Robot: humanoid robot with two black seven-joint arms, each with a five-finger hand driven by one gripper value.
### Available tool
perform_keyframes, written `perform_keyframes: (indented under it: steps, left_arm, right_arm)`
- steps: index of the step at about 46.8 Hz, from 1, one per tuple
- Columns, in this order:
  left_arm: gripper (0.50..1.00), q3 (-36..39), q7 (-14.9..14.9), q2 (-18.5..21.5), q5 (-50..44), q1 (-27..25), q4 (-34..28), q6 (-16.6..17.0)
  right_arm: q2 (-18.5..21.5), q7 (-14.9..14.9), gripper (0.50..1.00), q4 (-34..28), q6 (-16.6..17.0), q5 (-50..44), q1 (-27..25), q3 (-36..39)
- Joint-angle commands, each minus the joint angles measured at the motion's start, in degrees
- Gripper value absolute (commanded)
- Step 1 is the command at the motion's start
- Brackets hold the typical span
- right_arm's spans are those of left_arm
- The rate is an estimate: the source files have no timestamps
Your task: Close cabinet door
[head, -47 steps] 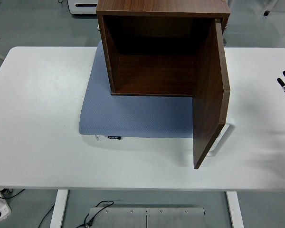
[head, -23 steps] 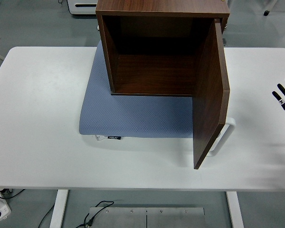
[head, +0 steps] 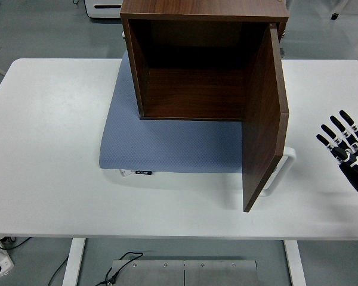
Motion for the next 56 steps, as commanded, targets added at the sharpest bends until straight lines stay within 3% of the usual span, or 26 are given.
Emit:
perform_keyframes:
  steps: [1,56]
  left_arm:
    - [1.0,0.0,0.0,0.0,0.0,0.0,0.0,0.0]
    - [1.0,0.0,0.0,0.0,0.0,0.0,0.0,0.0]
  right_arm:
    - [0.2,0.0,1.0,0.6,0.0,-0.2,-0.2,-0.6]
    - [3.3,-1.3,1.0,1.2,4.1,-3.2,2.7,-11.1]
